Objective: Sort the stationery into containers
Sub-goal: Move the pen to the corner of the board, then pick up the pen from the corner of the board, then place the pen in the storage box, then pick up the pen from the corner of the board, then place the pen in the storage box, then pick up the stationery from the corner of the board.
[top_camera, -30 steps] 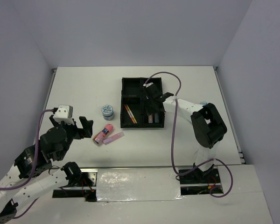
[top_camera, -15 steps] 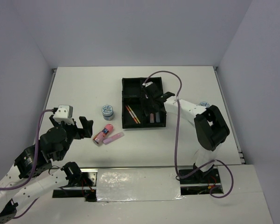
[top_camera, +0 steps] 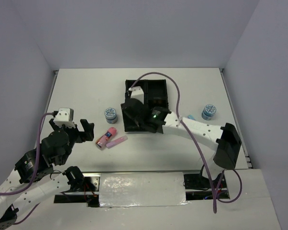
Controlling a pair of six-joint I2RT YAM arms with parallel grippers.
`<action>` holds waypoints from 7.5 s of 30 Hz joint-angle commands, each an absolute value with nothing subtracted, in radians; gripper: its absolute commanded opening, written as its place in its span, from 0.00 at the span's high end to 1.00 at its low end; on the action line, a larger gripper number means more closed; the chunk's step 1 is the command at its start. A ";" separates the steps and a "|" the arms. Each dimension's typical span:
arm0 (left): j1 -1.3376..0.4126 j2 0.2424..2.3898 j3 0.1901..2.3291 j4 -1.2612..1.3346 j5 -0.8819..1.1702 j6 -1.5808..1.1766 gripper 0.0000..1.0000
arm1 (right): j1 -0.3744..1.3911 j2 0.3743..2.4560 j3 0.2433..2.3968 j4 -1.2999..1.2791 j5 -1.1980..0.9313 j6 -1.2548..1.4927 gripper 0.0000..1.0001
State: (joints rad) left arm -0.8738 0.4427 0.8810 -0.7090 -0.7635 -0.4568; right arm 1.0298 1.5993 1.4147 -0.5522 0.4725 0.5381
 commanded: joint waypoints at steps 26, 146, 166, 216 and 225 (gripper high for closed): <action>-0.870 0.368 0.900 -0.724 -0.839 -0.502 0.01 | 1.213 2.120 1.694 -0.861 0.649 1.416 0.34; -0.870 0.333 0.879 -0.654 -0.713 -0.431 0.01 | 0.118 1.508 0.989 -0.448 0.242 0.155 0.14; -0.871 0.330 0.876 -0.655 -0.716 -0.431 0.01 | 0.086 1.730 1.019 -0.515 0.078 0.087 0.87; -0.396 0.572 0.877 -0.607 -0.555 -0.420 0.01 | 0.568 1.717 1.328 -0.311 0.242 0.384 0.48; -0.396 0.560 0.874 -0.604 -0.543 -0.420 0.01 | 0.465 1.517 1.229 -0.369 0.261 0.364 0.20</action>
